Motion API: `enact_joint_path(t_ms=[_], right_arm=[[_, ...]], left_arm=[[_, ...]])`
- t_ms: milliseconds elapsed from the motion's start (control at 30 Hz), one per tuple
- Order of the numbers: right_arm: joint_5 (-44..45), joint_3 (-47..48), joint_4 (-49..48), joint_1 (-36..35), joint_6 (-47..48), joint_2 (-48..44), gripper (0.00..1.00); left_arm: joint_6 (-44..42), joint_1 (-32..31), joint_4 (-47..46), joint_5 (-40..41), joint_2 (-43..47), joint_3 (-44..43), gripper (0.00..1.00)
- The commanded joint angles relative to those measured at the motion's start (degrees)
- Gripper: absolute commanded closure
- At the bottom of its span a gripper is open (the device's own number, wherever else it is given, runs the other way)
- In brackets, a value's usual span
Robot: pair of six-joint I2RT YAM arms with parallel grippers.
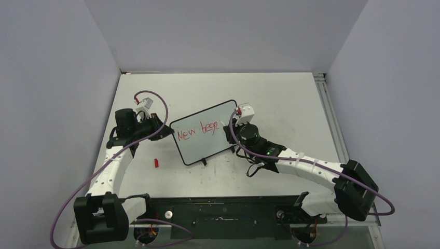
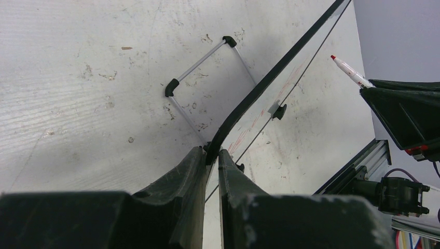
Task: Write a sentence on the whiteboard
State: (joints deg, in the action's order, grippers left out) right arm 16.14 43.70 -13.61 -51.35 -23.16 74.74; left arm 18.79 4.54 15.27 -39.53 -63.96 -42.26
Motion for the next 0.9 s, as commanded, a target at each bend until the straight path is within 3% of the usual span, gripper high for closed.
enact_joint_path(t_ms=[0,867], right_arm=[[-0.34,3.02,-3.36,0.37,0.65,1.13,0.95],[-0.51,4.11,-6.08,0.38,-0.48,4.40,0.95]], left_arm=[[-0.24,-0.44,-0.77,-0.35,0.83,-1.10,0.91],[-0.24,-1.28,-0.68,-0.02,0.84,-1.06,0.91]])
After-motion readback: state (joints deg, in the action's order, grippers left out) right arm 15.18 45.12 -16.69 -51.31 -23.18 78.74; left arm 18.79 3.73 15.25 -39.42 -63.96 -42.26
